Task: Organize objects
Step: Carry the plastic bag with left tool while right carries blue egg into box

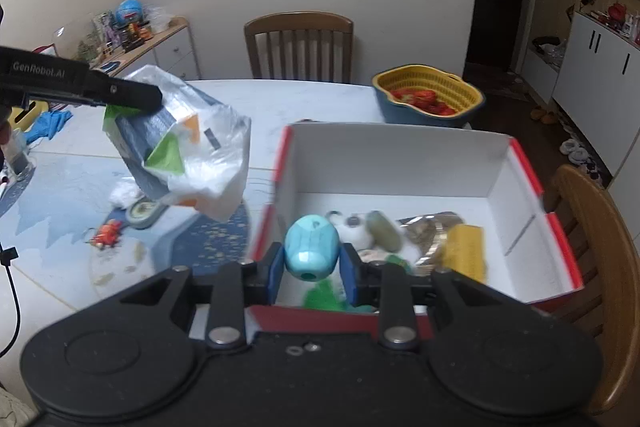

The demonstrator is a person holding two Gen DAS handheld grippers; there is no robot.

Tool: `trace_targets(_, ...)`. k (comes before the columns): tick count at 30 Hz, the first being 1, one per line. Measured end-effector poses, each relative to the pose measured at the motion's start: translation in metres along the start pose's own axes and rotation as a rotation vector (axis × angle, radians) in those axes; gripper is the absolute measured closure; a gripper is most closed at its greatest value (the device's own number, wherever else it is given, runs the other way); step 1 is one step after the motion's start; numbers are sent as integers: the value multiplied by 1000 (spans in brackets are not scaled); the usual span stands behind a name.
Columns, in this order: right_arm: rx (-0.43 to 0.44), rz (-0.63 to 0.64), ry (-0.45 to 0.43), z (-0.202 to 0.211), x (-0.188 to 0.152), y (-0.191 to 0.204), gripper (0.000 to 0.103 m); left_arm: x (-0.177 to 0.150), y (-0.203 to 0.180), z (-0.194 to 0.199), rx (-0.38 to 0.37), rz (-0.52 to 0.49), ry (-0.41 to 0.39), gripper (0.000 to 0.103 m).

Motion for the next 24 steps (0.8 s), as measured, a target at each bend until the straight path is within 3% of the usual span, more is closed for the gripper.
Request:
trace_targets(13,-15,-37,44,-21,-3,-75,74,8,-62,-74,79,-24,-6,85)
trace_targets(24,24,6,138,-55,-8,-87,74,-2,-88,-134,119,-30,50,84)
Point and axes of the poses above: each gripper's, at about its wrist camera, not at the fingertips, and z roughly against the way its jaws point, y to its left, x to its top, the point moved 3 cm from there along -z, roughly the way its jaws point
